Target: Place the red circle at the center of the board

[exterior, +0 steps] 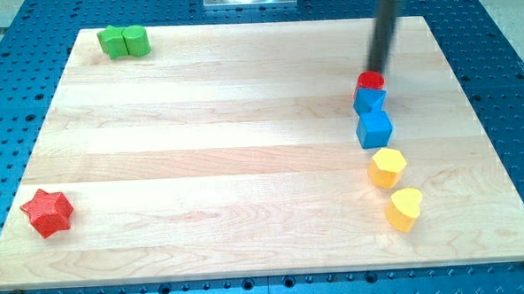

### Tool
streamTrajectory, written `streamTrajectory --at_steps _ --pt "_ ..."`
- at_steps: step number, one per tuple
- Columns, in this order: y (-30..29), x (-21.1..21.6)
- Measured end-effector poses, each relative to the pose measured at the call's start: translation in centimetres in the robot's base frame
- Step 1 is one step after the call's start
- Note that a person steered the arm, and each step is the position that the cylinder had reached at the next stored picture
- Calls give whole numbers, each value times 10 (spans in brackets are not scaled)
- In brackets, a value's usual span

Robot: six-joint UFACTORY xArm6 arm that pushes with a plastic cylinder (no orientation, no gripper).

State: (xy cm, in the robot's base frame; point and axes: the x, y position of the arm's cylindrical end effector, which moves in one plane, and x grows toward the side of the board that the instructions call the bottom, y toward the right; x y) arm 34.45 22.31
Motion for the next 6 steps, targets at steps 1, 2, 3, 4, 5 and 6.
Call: streamTrajectory --at_steps 1,2,3,4,5,6 --pt "-19 53" --pt "-33 45" --pt "-104 29" --pt "-154 -22" --pt "-102 -51" --pt "-168 -79"
